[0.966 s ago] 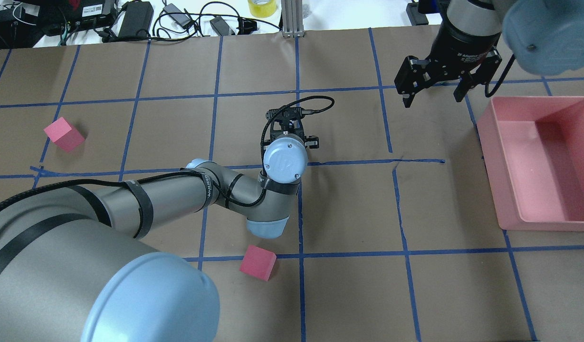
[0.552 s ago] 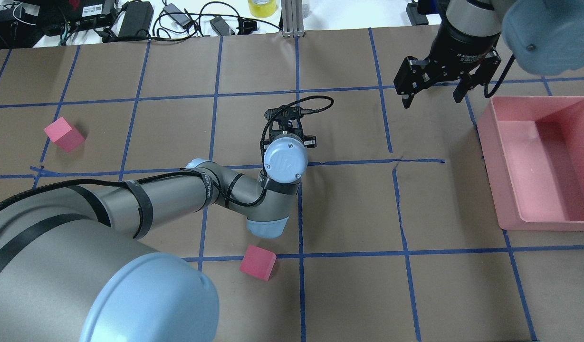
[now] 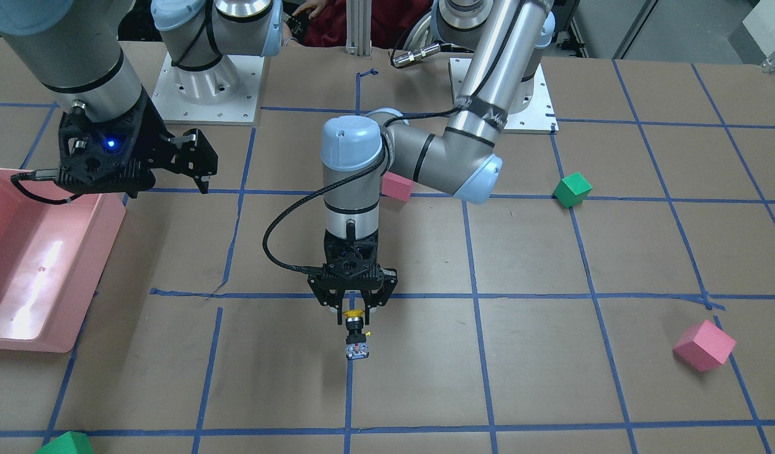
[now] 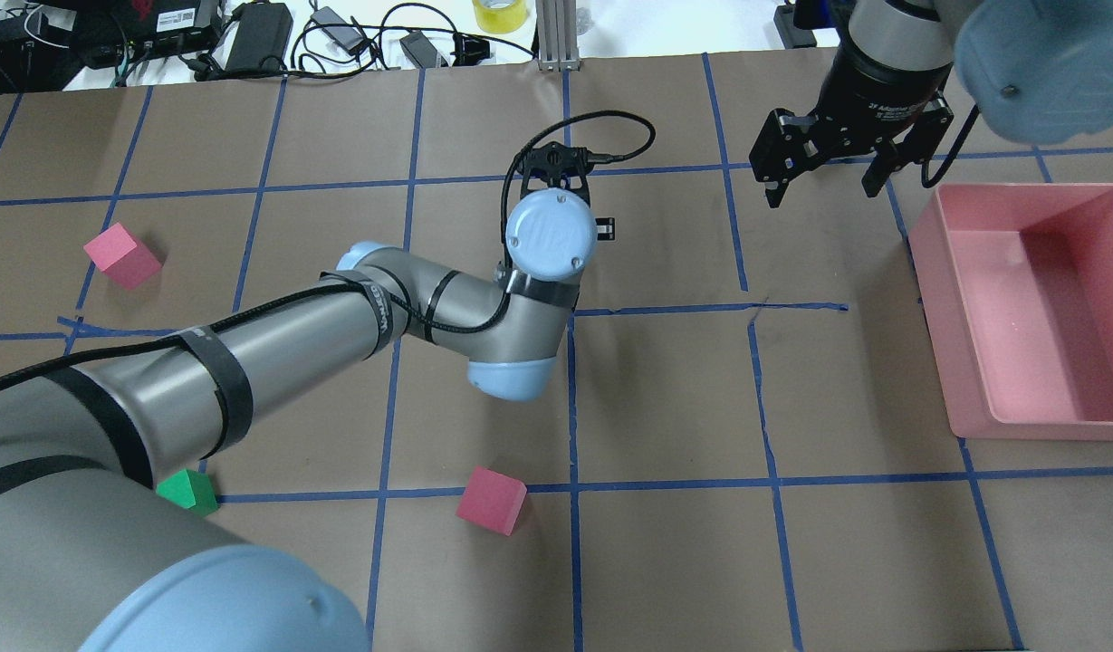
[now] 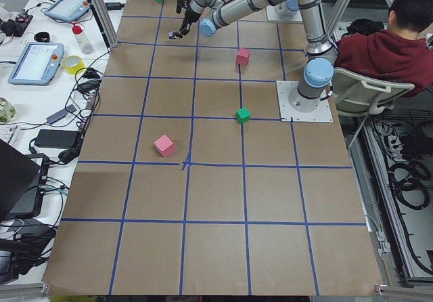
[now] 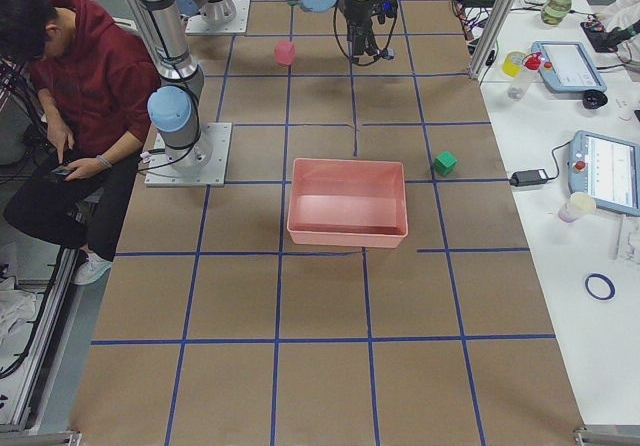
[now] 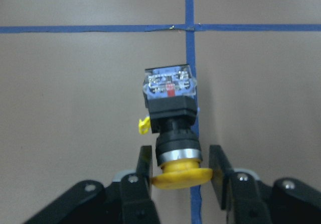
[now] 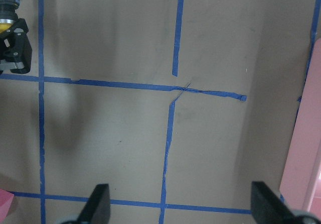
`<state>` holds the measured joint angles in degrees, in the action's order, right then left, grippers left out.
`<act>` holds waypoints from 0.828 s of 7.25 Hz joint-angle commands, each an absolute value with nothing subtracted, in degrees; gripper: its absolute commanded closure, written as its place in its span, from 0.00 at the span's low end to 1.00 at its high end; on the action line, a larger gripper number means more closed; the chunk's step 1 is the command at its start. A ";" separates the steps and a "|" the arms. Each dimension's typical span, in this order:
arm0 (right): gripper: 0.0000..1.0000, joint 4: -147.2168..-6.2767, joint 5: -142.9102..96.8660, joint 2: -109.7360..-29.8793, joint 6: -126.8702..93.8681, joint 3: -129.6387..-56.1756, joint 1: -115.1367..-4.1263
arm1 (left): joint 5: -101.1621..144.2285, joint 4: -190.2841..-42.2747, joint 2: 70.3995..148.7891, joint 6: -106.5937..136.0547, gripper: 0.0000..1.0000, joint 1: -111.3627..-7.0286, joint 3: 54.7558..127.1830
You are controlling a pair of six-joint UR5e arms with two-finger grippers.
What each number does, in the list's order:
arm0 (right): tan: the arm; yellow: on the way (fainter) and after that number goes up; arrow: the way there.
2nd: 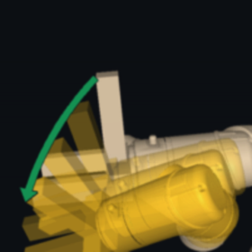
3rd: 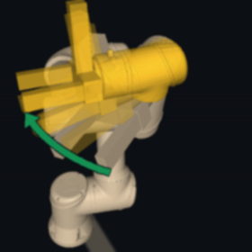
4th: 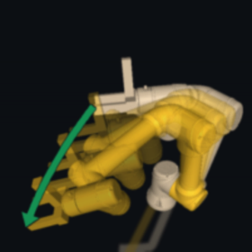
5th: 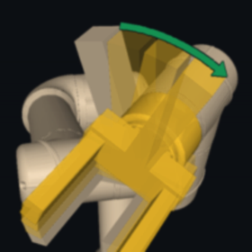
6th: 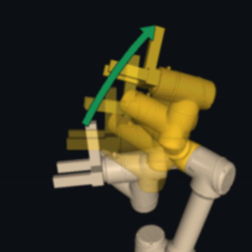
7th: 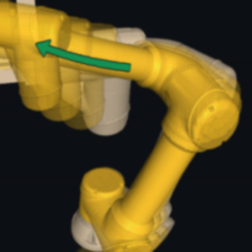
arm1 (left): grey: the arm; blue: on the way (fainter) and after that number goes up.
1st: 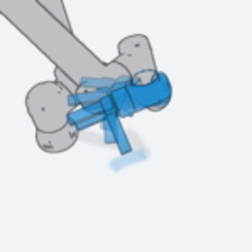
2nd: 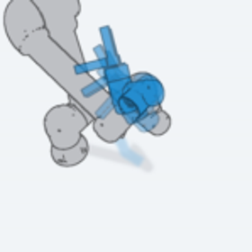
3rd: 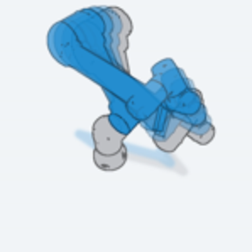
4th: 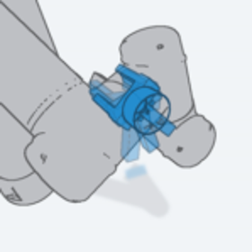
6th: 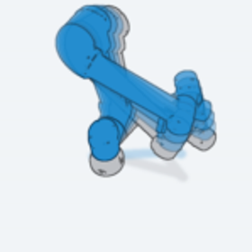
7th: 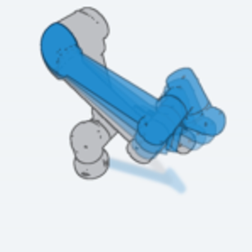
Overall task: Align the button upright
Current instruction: 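Grasp the button by its body with the left gripper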
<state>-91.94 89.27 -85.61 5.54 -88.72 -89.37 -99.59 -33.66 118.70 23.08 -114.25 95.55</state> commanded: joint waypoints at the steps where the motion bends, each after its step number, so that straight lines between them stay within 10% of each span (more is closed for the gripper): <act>1: 0.00 -91.93 89.21 -85.61 5.54 -88.77 -89.38 | -87.76 -56.70 113.92 32.48 1.00 -111.64 91.15; 6: 0.00 -91.93 89.12 -85.61 4.92 -88.77 -89.56 | -58.07 -68.55 117.06 53.06 1.00 -102.51 89.12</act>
<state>-91.93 89.12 -85.61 5.05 -88.77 -89.54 -66.28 -67.48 115.77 49.24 -105.76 89.36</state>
